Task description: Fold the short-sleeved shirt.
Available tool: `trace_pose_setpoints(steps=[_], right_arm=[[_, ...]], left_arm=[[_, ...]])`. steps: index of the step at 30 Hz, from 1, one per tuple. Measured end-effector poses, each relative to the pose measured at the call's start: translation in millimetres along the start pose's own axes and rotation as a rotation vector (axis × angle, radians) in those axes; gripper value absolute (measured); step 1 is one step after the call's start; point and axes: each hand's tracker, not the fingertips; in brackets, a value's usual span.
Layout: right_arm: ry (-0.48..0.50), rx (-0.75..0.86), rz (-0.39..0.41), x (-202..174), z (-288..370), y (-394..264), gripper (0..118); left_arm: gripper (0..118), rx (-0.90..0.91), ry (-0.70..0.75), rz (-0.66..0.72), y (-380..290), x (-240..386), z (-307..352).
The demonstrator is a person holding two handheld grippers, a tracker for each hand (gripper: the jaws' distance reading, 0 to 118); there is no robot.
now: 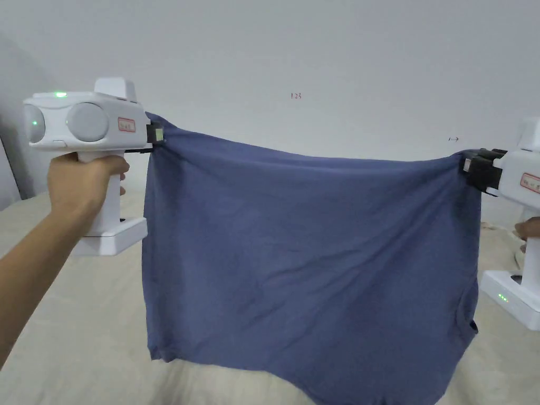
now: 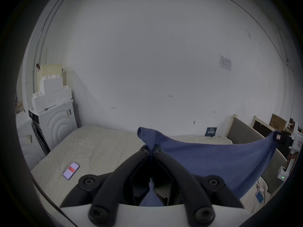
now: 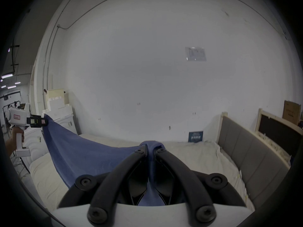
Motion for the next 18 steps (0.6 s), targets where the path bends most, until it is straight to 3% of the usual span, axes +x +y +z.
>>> trace_pose_setpoints(steps=[11,18], right_arm=[[-0.025,0.109,0.057,-1,-45,80,3],[-0.030,0.071,0.079,-8,-55,40,4]], left_arm=[[0,0.094,0.021,-0.019,58,8,-20],[0,0.066,0.045,-0.078,32,7,-38]])
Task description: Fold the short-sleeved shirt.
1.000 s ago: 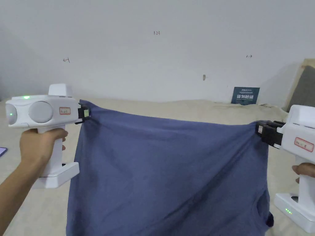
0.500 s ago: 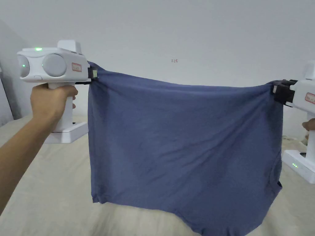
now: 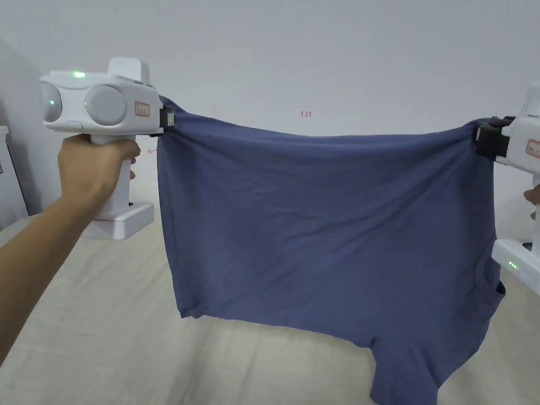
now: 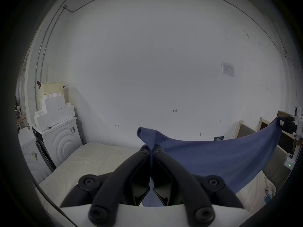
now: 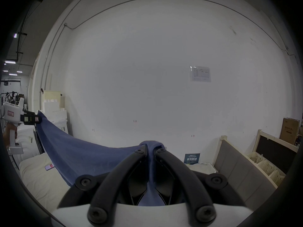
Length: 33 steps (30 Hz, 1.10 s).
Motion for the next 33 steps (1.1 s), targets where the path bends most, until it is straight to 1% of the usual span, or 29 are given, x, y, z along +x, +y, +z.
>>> trace_pose_setpoints(steps=[2,6,8,14,17,22,23,27,29,33], right_arm=[[0.001,-0.038,-0.005,4,-9,-23,4],[0.002,-0.123,0.015,1,-18,-70,3],[0.009,-0.168,0.001,-2,-19,-95,3],[0.030,-0.285,-0.013,-10,8,-175,3],[0.078,-0.357,-0.016,-14,31,-215,3],[0.113,-0.435,-0.037,-23,78,-265,4],[0.122,-0.446,-0.051,-24,88,-273,4],[0.141,-0.483,-0.120,-28,129,-296,4],[0.151,-0.491,-0.136,-35,152,-301,3],[0.164,-0.503,-0.174,-41,193,-314,4]], left_arm=[[0,-0.025,-0.001,-0.004,-19,-1,-9],[0,-0.098,0.021,-0.044,-66,2,-27],[0,-0.136,0.022,-0.053,-92,7,-29],[0,-0.254,0.004,-0.042,-179,1,-15],[0,-0.304,0.000,-0.030,-224,-6,6],[0,-0.384,-0.005,0.001,-291,-16,48],[0,-0.400,-0.007,0.013,-306,-25,49],[0,-0.438,-0.011,0.007,-346,-33,90],[0,-0.465,-0.009,0.001,-361,-37,108],[0,-0.498,-0.009,0.030,-389,-48,143]])
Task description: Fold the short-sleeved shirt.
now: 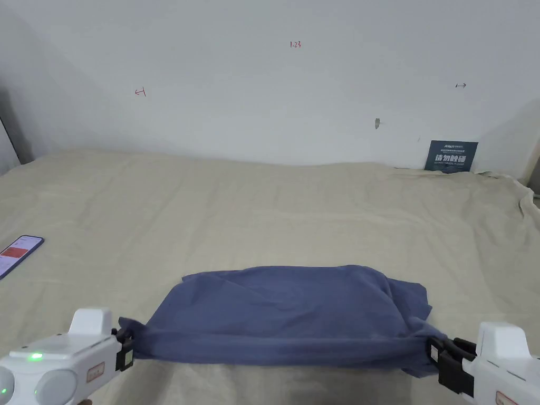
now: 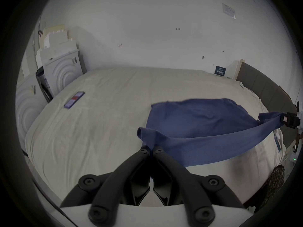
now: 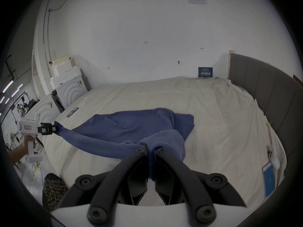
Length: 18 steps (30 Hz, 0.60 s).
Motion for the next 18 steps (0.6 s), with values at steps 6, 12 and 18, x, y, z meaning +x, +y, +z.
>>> trace_pose_setpoints(steps=[6,12,18], right_arm=[[-0.006,-0.056,-0.008,-12,27,-47,3],[-0.049,-0.183,-0.056,-23,27,-105,4],[-0.080,-0.266,-0.100,-26,26,-145,3]], left_arm=[[0,-0.072,0.013,-0.005,-48,-8,11],[0,-0.148,0.040,-0.031,-90,-12,12],[0,-0.200,0.055,-0.046,-121,-6,22]])
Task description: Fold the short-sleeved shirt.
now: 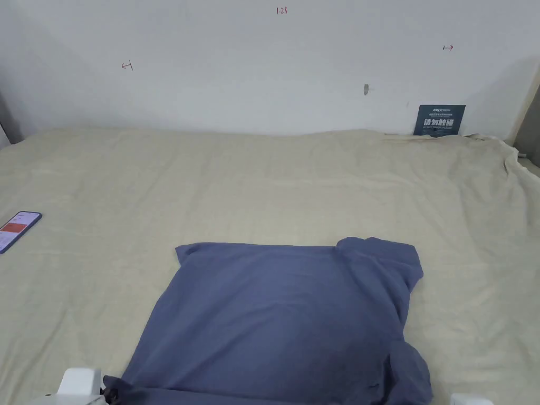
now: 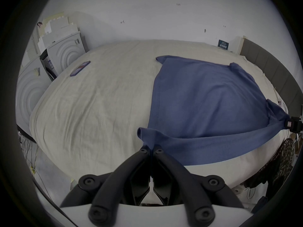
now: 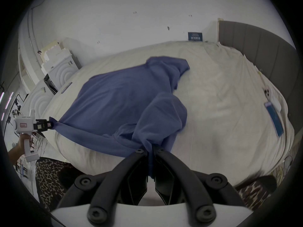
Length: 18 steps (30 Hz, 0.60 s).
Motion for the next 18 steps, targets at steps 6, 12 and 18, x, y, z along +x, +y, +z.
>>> trace_pose_setpoints(steps=[6,12,18], right_arm=[[0.002,-0.037,-0.049,0,11,-20,3],[-0.060,-0.143,-0.062,1,-15,-23,4],[-0.074,-0.205,-0.092,4,-39,-29,4]], left_arm=[[0,-0.026,0.001,0.006,-20,-5,8],[0,-0.094,0.019,0.004,-29,3,-11],[1,-0.121,0.067,-0.001,-35,15,-24]])
